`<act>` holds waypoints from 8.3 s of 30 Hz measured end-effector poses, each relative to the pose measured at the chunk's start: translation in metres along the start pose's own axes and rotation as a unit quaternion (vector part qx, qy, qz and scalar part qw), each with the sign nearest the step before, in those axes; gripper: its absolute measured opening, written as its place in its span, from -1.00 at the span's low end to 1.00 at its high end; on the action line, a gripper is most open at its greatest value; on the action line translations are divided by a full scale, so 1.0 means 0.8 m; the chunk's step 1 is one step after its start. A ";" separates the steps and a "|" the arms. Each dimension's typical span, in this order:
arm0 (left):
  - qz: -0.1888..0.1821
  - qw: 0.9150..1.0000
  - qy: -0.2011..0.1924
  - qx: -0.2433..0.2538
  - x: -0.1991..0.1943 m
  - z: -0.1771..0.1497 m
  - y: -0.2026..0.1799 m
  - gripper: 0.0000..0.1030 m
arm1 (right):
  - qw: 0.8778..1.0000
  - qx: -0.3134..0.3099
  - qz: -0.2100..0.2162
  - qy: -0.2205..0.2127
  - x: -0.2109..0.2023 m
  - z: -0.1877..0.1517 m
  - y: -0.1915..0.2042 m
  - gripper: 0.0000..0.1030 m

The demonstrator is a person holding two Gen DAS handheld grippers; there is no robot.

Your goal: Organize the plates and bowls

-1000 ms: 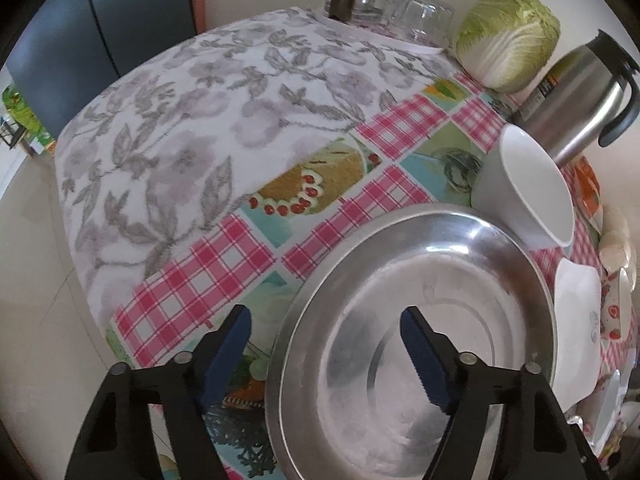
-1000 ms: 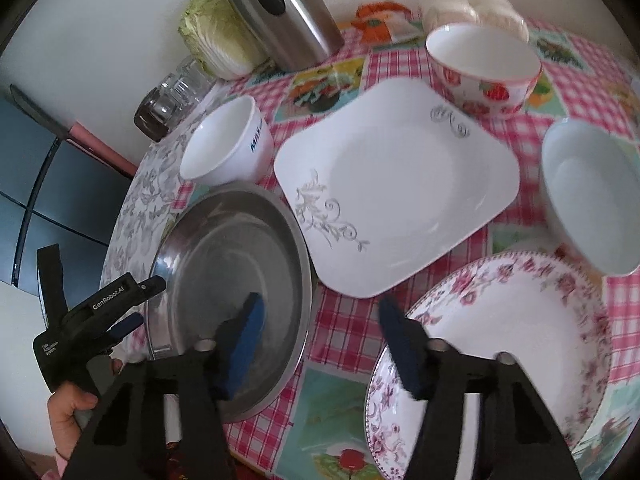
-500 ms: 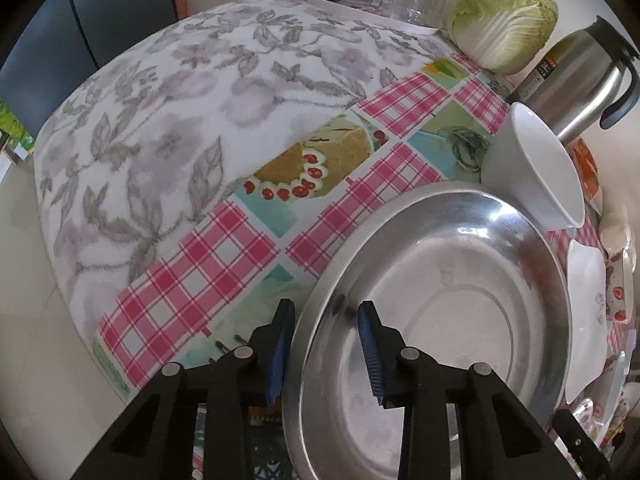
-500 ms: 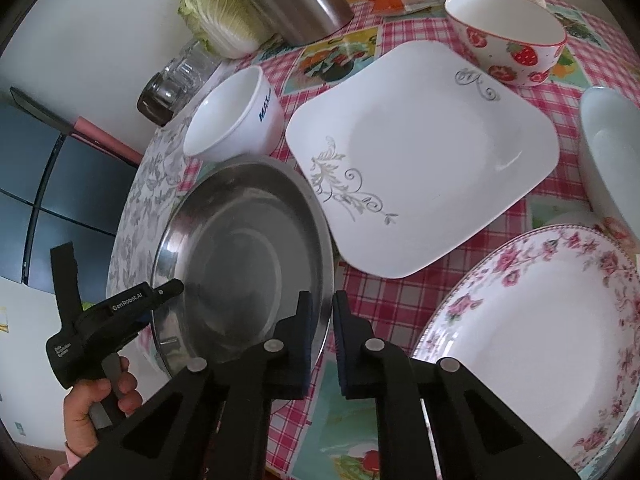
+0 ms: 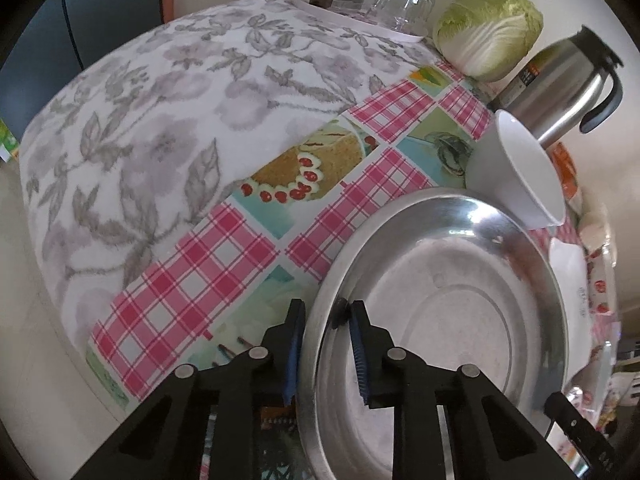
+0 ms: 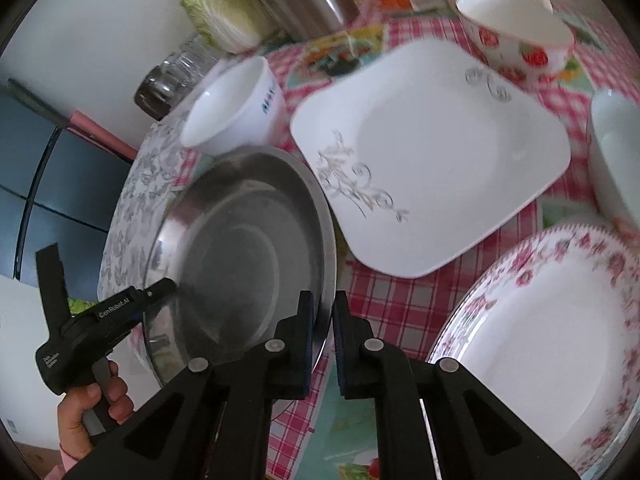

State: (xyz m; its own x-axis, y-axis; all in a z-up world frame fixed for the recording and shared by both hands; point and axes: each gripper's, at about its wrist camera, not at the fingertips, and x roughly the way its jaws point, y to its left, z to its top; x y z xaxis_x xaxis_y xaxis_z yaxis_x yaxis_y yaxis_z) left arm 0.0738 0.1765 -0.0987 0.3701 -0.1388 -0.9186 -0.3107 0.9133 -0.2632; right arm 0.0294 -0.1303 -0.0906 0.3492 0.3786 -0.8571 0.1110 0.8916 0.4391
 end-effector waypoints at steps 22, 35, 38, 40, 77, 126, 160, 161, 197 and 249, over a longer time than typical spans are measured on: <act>-0.050 0.996 -0.023 0.070 -0.081 0.015 -0.129 -0.61 | 0.995 -0.027 -0.012 -0.098 -0.115 0.024 -0.025 -0.72; -0.053 0.994 0.023 0.089 -0.013 0.025 -0.228 -0.61 | 0.993 0.058 -0.042 -0.097 -0.106 0.054 -0.129 -0.68; -0.048 0.994 0.027 0.091 -0.001 0.029 -0.233 -0.61 | 0.993 0.061 -0.045 -0.094 -0.099 0.057 -0.135 -0.68; -0.049 0.994 0.028 0.092 0.005 0.031 -0.235 -0.61 | 0.993 0.059 -0.047 -0.095 -0.095 0.059 -0.136 -0.67; 0.006 0.992 0.033 0.119 0.004 0.020 -0.231 1.00 | 0.984 -0.024 -0.150 -0.089 -0.090 0.053 -0.077 0.63; -0.075 0.968 0.006 0.238 -0.066 -0.153 -0.302 1.00 | 0.973 0.085 -0.185 -0.104 -0.156 -0.071 -0.170 0.98; -0.106 0.965 0.183 0.154 0.034 -0.188 -0.294 0.98 | 0.969 0.234 0.002 -0.082 -0.123 -0.085 -0.257 0.98; -0.107 0.965 0.184 0.153 0.034 -0.188 -0.293 0.98 | 0.969 0.234 0.003 -0.083 -0.127 -0.088 -0.268 0.98; -0.111 0.952 0.178 0.224 0.041 -0.207 -0.326 -0.10 | 0.958 0.273 0.046 -0.074 -0.130 -0.111 -0.305 -0.79; -0.178 0.920 0.149 0.315 -0.032 -0.212 -0.347 -0.63 | 0.961 0.224 0.005 -0.163 -0.224 -0.152 -0.298 -0.74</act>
State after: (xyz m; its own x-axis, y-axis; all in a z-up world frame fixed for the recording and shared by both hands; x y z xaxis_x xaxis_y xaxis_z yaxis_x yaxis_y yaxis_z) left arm 0.0020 -0.1384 -0.0519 0.0643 -0.4852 -0.8720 0.3876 0.8174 -0.4262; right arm -0.1732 -0.3807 -0.0746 0.6168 0.2239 -0.7546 0.4707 0.6635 0.5815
